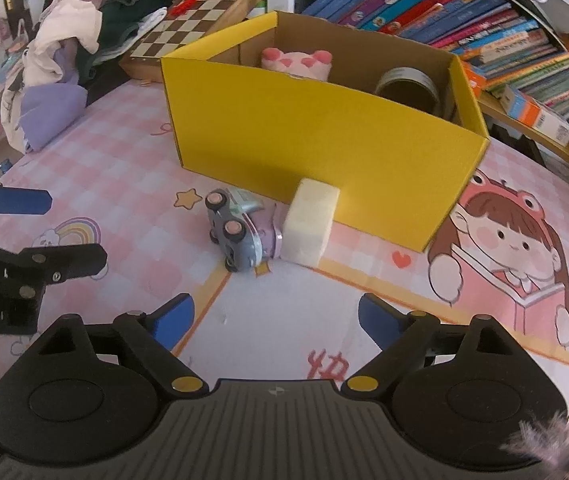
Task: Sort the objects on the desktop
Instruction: 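Lower right gripper around the white block and close on it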
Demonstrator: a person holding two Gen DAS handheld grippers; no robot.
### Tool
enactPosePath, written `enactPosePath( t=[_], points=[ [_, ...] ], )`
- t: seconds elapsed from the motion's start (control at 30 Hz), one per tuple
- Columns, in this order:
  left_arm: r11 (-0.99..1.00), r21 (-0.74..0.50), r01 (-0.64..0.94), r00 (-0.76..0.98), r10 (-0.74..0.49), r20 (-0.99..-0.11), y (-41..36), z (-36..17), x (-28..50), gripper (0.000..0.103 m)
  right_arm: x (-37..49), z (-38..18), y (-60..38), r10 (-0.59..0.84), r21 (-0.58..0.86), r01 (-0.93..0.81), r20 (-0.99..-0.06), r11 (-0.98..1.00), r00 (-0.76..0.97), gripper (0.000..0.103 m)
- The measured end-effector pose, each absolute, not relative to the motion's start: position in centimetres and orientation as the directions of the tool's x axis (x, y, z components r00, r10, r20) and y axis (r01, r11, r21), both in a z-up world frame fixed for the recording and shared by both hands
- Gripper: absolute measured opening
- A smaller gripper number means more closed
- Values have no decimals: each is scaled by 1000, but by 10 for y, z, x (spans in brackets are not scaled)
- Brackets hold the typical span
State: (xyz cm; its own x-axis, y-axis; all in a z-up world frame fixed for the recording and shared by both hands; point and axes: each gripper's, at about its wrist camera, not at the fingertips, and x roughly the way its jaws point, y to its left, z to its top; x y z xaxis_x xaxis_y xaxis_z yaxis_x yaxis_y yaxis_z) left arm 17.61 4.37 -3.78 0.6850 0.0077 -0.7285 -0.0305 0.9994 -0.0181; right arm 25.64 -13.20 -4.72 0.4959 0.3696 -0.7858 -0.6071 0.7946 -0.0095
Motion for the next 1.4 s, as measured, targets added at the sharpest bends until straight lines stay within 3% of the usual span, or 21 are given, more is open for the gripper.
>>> enactPosePath(
  t=[0.3, 0.53, 0.83, 1.1, 1.3, 1.4],
  points=[
    [998, -11, -67, 670, 37, -741, 48, -40, 179, 83, 279, -53, -117, 385, 3, -625, -790, 781, 478, 87],
    [996, -10, -92, 660, 53, -750, 50, -42, 184, 83, 298, -44, -127, 433, 93, -579, -761, 810, 483, 84],
    [997, 7, -71, 648, 52, -760, 37, -44, 192, 83, 328, -49, -125, 414, 113, -538, -773, 835, 481, 62],
    [998, 33, -58, 642, 63, -764, 28, -44, 193, 83, 341, -54, -118, 429, 131, -542, -771, 830, 471, 60],
    [998, 42, -56, 642, 68, -763, 24, -44, 196, 83, 352, -68, -124, 406, 168, -489, -804, 856, 435, 51],
    [998, 46, -44, 638, 63, -767, 21, -47, 199, 83, 353, -69, -128, 438, 206, -495, -798, 844, 415, 38]
  ],
)
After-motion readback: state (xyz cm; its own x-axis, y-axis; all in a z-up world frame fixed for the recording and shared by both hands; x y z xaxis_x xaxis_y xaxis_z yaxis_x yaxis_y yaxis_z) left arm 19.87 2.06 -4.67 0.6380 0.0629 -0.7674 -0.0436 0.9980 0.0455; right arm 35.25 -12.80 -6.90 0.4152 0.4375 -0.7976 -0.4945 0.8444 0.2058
